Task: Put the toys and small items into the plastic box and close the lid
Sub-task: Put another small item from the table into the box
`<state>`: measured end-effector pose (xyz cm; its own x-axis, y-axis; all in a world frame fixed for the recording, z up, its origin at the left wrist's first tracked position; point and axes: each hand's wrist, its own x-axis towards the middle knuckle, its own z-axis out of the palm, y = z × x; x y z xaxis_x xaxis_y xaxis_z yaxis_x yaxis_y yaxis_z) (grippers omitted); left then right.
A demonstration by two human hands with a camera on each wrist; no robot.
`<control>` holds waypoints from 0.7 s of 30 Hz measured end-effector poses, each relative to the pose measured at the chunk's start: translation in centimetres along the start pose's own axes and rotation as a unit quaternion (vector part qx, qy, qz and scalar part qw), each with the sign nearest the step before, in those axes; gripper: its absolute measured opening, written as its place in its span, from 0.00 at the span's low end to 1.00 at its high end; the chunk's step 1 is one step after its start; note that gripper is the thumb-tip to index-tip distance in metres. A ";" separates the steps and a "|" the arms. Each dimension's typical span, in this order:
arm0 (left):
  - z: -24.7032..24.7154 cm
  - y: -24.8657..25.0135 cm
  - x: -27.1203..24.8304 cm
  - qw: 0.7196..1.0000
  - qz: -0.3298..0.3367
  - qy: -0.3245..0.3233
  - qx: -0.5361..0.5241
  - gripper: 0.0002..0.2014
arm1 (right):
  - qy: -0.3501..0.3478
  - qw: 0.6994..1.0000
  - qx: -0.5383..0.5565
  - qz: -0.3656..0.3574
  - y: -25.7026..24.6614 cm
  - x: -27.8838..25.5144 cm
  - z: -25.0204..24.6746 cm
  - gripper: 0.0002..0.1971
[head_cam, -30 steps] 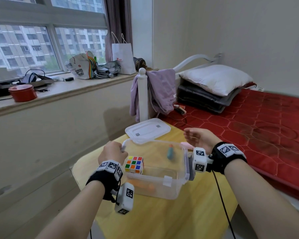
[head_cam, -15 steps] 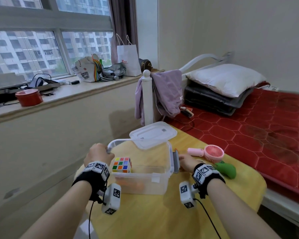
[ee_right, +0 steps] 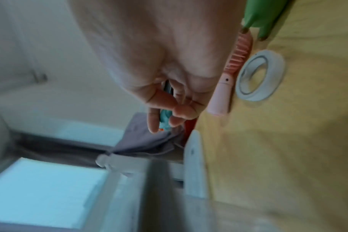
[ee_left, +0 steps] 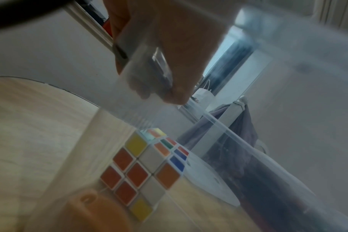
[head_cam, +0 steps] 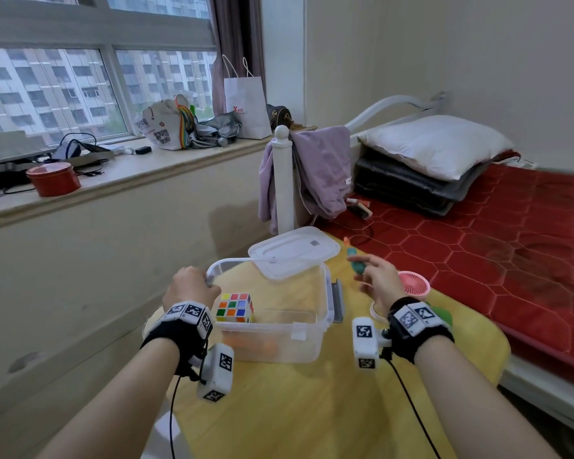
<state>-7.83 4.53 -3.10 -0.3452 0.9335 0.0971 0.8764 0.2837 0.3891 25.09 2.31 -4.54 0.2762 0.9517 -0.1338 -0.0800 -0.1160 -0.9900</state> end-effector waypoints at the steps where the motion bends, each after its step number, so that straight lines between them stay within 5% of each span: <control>1: 0.0 0.1 -0.1 1.000 -0.001 0.000 -0.001 0.07 | -0.003 0.999 0.031 -0.012 -1.1 -0.6 -0.1 0.27; 7: 0.2 1.0 -0.8 1.000 -0.006 -0.008 -0.010 0.08 | -0.113 0.989 0.057 -0.074 -7.1 -4.1 0.8 0.25; 14: 0.7 2.9 -2.3 1.000 0.006 -0.025 -0.011 0.08 | -0.258 0.950 -0.163 -0.061 -6.3 -7.5 5.1 0.24; 21: 1.4 4.4 -4.4 0.999 0.036 -0.034 -0.001 0.07 | -0.350 0.846 -0.385 0.117 -3.0 -8.5 6.6 0.15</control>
<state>-2.04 1.98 -3.09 -0.2584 0.9640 0.0620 0.8973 0.2158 0.3851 16.63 -3.59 -0.16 -0.3171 0.7815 -0.5373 0.6682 -0.2180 -0.7114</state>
